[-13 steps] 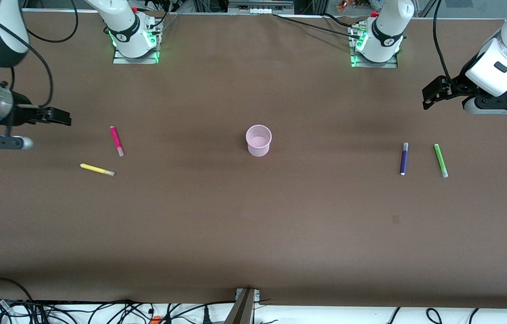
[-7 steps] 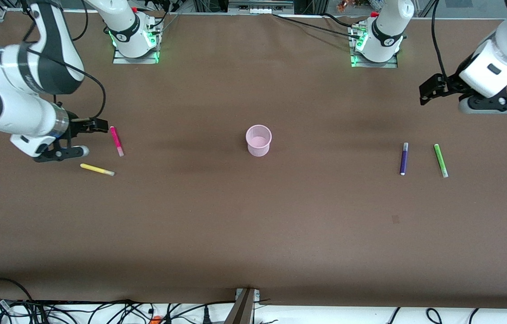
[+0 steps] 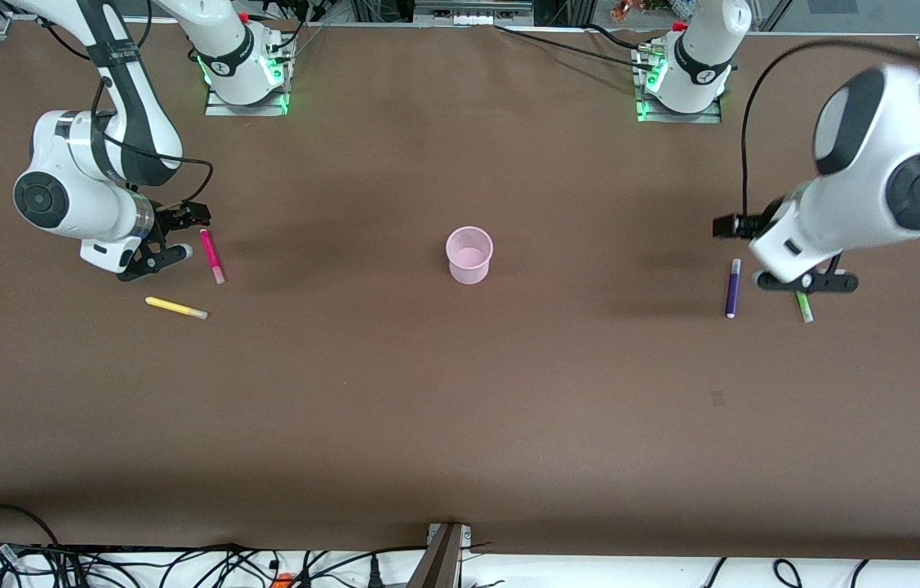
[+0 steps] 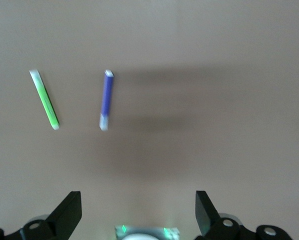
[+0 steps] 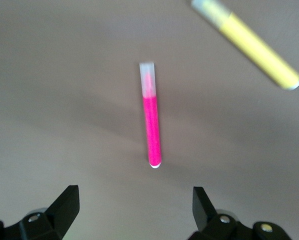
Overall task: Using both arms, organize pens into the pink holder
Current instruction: 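Grasp the pink marker with the right gripper while the left gripper grasps purple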
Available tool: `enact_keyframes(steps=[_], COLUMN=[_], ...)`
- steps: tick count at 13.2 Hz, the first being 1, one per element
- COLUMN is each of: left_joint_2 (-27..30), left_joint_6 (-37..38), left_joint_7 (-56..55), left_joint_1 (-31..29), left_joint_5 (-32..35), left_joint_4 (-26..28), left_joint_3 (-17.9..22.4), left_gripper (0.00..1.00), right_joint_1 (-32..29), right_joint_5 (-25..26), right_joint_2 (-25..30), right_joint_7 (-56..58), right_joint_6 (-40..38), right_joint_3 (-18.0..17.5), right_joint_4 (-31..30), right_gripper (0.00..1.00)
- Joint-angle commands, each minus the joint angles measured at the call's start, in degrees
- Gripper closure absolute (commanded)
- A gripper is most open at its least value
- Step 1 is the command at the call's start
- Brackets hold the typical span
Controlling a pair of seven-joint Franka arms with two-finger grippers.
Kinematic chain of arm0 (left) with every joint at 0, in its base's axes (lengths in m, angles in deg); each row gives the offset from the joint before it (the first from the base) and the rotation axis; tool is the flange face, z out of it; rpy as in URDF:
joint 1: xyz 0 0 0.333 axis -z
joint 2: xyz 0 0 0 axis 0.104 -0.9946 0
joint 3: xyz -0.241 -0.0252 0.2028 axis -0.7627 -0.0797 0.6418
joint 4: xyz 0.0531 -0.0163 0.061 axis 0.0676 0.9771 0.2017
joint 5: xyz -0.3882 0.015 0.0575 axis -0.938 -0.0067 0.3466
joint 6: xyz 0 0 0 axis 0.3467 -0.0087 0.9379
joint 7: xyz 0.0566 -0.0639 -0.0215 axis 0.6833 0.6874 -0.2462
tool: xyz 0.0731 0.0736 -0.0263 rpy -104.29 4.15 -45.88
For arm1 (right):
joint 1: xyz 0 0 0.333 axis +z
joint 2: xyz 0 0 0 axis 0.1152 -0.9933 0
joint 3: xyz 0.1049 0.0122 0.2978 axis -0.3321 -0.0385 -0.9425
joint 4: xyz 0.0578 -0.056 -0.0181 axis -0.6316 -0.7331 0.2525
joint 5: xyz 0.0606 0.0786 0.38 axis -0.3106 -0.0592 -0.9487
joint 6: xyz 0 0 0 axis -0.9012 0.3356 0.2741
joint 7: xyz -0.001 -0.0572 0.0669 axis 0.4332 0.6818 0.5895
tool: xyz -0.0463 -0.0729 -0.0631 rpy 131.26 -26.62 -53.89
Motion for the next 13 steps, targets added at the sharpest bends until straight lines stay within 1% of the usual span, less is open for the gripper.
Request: enact_keyframes(steps=[1, 2, 3, 4, 5, 6, 7, 9, 11, 12, 13], left_joint_2=[-0.41, -0.41, -0.41, -0.59, -1.98, -4.08, -7.24, -11.91, -13.50, -13.86, -14.12], left_joint_6=[-9.62, -15.06, -21.55, -27.45, -31.59, -34.16, -36.36, -40.49, -43.23, -43.67, -43.76], left_joint_7=[1.14, 1.93, 2.72, 2.81, 2.90, 3.16, 3.25, 6.39, 11.32, 11.60, 11.60], left_joint_1=[0.32, -0.12, -0.91, -1.26, -1.35, -1.96, -3.53, -7.05, -9.34, -9.53, -9.53], left_joint_5=[3.99, 5.82, 7.58, 9.42, 12.23, 14.78, 15.76, 15.95, 15.95, 15.86, 15.86], left_joint_4=[6.78, 10.56, 14.77, 18.12, 20.33, 21.39, 21.75, 21.76, 21.76, 21.84, 21.76], left_joint_3=[-0.23, -0.14, -0.14, -0.14, -0.14, -0.14, -0.14, -0.14, -0.23, -0.23, -0.23], left_gripper=[0.00, 0.00, 0.00, 0.00, 0.00, 0.00, 0.00, 0.00, 0.00, 0.02, 0.21], right_joint_1=[0.04, -0.05, -0.05, -0.05, -0.14, -0.14, -0.14, -0.14, -0.14, -0.31, -0.49], right_joint_5=[0.15, 0.15, 0.07, 0.15, 0.15, 0.15, 0.15, 0.15, 0.15, 0.15, 0.15], right_joint_2=[1.74, 1.21, 0.51, -0.19, -1.16, -2.47, -3.79, -5.38, -5.56, -5.65, -5.74], right_joint_7=[0.86, 0.86, 0.86, 0.95, 1.04, 1.04, 1.04, 1.04, 1.74, 2.96, 3.84], right_joint_6=[6.29, 8.93, 11.22, 13.59, 15.88, 18.51, 20.80, 23.19, 23.20, 23.20, 23.46], right_joint_3=[-0.11, -0.02, -0.02, -0.02, 0.06, 0.07, 0.07, 0.07, 0.07, 0.33, 0.94], right_joint_4=[-5.07, -6.21, -7.27, -8.15, -8.77, -9.29, -9.56, -9.65, -9.56, -9.65, -9.65], right_gripper=[0.01, 0.09, 0.14, 0.17, 0.20, 0.26, 0.31, 0.37, 0.58, 0.65, 0.65])
